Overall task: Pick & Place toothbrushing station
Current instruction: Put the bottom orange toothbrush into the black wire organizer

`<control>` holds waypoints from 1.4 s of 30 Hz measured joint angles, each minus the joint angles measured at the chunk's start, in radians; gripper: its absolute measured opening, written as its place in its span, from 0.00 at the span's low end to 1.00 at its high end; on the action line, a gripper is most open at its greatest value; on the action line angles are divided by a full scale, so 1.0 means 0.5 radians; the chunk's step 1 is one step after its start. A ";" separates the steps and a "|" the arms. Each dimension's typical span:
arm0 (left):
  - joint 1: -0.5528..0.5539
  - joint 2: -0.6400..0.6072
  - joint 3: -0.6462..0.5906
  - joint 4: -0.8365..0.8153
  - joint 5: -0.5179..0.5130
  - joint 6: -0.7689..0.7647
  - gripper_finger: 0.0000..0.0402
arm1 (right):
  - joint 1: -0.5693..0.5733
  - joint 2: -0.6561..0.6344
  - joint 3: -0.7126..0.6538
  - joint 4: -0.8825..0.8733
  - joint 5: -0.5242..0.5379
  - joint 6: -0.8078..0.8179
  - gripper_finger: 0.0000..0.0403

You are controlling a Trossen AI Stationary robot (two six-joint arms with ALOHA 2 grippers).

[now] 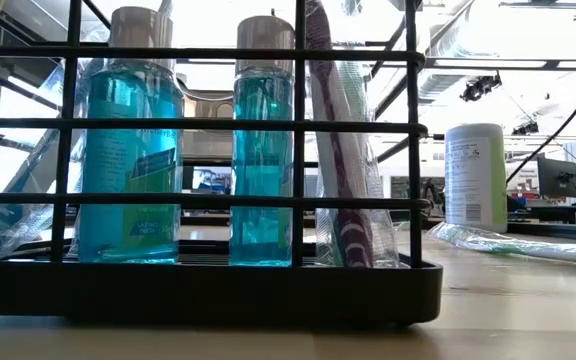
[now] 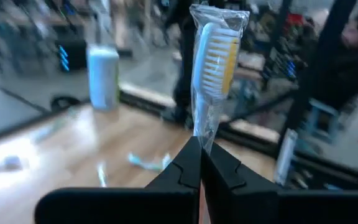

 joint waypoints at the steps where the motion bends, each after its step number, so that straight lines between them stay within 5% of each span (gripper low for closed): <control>1: 0.000 0.048 0.000 0.121 -0.071 0.090 0.00 | 0.000 -0.023 0.000 0.000 -0.018 -0.002 0.42; 5: -0.010 0.211 0.000 0.380 -0.273 0.249 0.00 | 0.010 -0.090 0.000 -0.001 -0.086 -0.016 0.42; 21: -0.046 0.442 -0.002 0.540 -0.275 0.401 0.00 | 0.214 -0.113 0.000 -0.003 -0.355 0.080 0.42; 29: -0.159 0.429 -0.001 0.395 -0.274 0.350 0.00 | 0.250 -0.106 0.000 -0.003 -0.364 0.111 0.42; 42: -0.124 0.278 0.004 -0.509 -0.247 -0.379 0.00 | 0.242 -0.048 0.000 0.041 -0.357 0.104 0.42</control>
